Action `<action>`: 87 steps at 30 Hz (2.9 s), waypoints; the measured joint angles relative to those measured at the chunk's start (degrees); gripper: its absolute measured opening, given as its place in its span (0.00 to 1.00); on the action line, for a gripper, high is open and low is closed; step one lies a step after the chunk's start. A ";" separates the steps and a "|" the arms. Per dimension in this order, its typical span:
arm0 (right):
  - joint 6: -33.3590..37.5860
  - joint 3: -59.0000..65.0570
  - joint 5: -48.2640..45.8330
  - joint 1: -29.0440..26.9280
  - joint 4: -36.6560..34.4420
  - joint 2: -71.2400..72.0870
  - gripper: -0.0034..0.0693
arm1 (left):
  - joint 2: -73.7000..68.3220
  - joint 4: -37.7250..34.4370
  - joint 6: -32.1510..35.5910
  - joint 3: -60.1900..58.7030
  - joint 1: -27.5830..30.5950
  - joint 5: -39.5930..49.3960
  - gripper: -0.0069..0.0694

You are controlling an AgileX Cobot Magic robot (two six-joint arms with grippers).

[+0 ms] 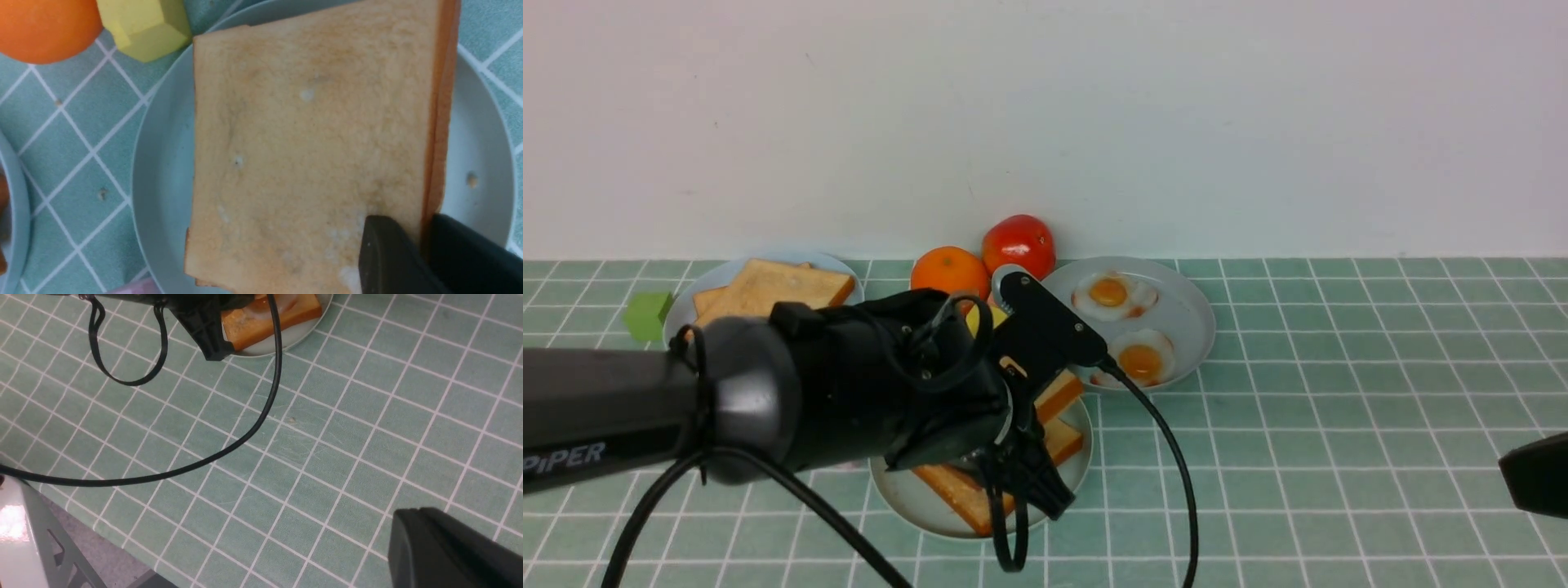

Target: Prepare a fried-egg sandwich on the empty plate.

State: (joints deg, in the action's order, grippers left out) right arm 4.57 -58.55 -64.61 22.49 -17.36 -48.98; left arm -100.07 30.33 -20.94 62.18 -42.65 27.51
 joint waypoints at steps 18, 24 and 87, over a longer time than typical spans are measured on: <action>0.00 0.00 -1.00 0.00 0.66 0.00 0.09 | 8.50 -5.21 -0.04 0.00 0.00 3.86 0.52; -0.88 0.00 -1.11 0.00 4.45 2.67 0.09 | 31.14 -12.10 -0.22 -4.31 0.00 2.22 0.14; -24.30 59.96 49.53 -21.51 26.88 49.56 0.03 | 94.94 -17.56 -0.43 -52.90 0.00 -15.32 0.07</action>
State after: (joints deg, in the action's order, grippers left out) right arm -19.73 1.41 -15.08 0.98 9.51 0.58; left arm -5.13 12.77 -21.37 9.27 -42.65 12.20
